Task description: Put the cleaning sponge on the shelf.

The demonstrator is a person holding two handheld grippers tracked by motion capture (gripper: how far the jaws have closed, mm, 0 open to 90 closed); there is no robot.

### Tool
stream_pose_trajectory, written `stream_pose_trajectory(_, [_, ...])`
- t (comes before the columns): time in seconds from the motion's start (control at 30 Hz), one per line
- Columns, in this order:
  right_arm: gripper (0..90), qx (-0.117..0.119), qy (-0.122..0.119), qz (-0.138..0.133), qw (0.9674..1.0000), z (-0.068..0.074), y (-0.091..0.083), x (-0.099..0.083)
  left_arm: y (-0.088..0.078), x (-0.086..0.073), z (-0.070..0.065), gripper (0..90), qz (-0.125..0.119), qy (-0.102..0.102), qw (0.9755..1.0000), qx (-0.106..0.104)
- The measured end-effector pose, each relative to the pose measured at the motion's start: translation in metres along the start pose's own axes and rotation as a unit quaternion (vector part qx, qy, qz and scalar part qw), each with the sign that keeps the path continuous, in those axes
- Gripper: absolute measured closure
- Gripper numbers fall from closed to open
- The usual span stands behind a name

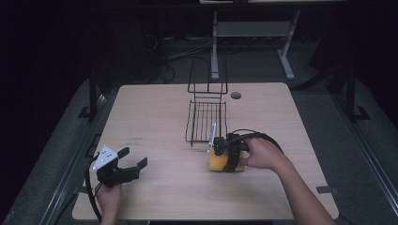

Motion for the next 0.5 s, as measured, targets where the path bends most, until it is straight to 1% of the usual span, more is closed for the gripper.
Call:
stream_pose_trajectory(0.07, [21.8,-0.002,-0.001,0.002,1.0,-0.003,-0.001,0.004,0.0,0.0,0.0,13.0,-0.002,-0.001,1.0,0.001])
stream_pose_trajectory(0.1, [21.8,-0.004,-0.008,-0.006,0.9999,-0.006,-0.001,0.006,0.0,0.0,0.0,13.0,-0.002,-0.001,1.0,0.0])
stream_pose_trajectory(0.2, [21.8,-0.002,-0.003,-0.006,1.0,-0.007,-0.003,0.01,0.0,0.0,0.001,13.0,-0.002,-0.003,1.0,0.001])
stream_pose_trajectory(0.27, [21.8,-0.004,-0.004,-0.009,0.9999,-0.011,-0.003,0.013,0.0,0.0,0.001,13.0,-0.003,-0.004,1.0,0.001])
stream_pose_trajectory(0.3, [21.8,-0.002,-0.001,-0.005,1.0,-0.011,-0.003,0.015,0.0,0.0,0.001,13.0,-0.003,-0.004,1.0,0.002])
stream_pose_trajectory(0.4, [21.8,-0.003,-0.005,-0.004,1.0,-0.015,-0.003,0.018,0.0,0.0,0.001,13.0,-0.003,-0.004,1.0,0.0])
stream_pose_trajectory(0.5, [21.8,0.003,-0.001,-0.016,0.9999,-0.018,-0.003,0.022,0.0,0.0,0.001,13.0,-0.004,-0.004,1.0,0.0])
Point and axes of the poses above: each handheld gripper's, and its own axes: y roughly forward along the jaws, x roughly out of its top, z roughly to its left, the point moved 5 cm from there along y, roughly forward along the jaws, and after that the axes turned 13 degrees about -x, right-handed, at the moved point
